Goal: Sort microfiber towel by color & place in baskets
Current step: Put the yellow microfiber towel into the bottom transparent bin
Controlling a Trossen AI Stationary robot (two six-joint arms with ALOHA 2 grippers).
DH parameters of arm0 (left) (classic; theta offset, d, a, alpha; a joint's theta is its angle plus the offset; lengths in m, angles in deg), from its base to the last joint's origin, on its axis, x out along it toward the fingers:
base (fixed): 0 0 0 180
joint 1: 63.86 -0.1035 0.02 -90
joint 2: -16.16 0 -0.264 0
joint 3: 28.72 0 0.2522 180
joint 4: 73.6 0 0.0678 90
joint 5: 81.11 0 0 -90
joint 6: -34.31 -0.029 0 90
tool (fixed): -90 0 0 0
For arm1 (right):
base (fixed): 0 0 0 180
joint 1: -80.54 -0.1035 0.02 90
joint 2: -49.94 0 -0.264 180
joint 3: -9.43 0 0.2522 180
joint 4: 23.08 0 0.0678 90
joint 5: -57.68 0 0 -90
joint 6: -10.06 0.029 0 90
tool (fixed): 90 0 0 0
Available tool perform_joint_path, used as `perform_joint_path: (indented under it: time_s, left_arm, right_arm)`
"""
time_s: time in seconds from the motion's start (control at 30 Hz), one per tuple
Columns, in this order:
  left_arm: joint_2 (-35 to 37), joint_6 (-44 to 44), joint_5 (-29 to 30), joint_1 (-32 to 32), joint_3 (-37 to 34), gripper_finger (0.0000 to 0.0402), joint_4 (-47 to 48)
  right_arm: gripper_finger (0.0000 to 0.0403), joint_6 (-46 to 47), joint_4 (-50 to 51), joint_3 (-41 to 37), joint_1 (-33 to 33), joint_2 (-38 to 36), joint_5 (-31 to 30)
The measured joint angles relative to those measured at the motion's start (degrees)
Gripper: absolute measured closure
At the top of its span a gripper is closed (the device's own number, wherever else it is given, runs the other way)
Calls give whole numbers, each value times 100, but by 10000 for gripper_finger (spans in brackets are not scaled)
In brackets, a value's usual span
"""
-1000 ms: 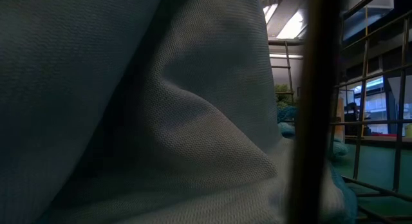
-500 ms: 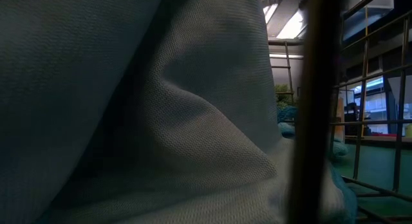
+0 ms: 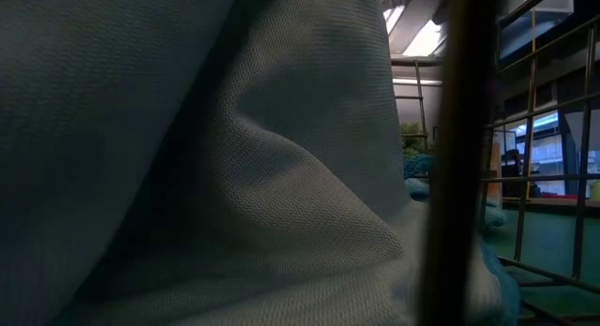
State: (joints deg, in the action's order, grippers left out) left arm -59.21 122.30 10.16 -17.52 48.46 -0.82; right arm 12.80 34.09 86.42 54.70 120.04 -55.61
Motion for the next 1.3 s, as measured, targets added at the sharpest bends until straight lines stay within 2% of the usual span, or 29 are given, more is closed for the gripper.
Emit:
perform_joint_path:
  time_s: [0.3, 0.4, 0.53, 0.77, 0.83, 0.97, 1.03, 1.17, 1.3]
  left_arm:
    - [-1223, -1, -1336, -1, 0, 392, -326]
    - [-1440, -2, -1584, 1, 0, 391, -338]
    - [-1500, 19, -1592, -37, 0, 372, -336]
    - [-1500, 144, -1632, -256, 0, 308, -308]
    - [-1500, 35, -1865, -332, 0, 296, -308]
    - [-1479, -350, -2775, -437, 0, 285, -310]
    - [-1417, -401, -2930, -445, 0, 285, -308]
    - [-1186, -413, -2708, -449, 0, 286, -312]
    - [-857, -413, -1815, -434, 0, 287, -343]
  right_arm:
    - [210, -4, 1, 0, 0, 0, 149]
    - [210, -4, 1, 0, 0, 0, 149]
    - [210, -4, 1, 0, 0, 0, 149]
    - [210, -4, -1, 0, 0, 0, 149]
    - [210, -4, 0, 0, 0, 0, 149]
    - [210, -4, 1, 0, 0, 0, 144]
    - [210, -6, 1, 0, 0, 0, 144]
    - [210, -5, -2, 0, 0, 0, 142]
    - [210, -7, -5, 0, 0, -2, 140]
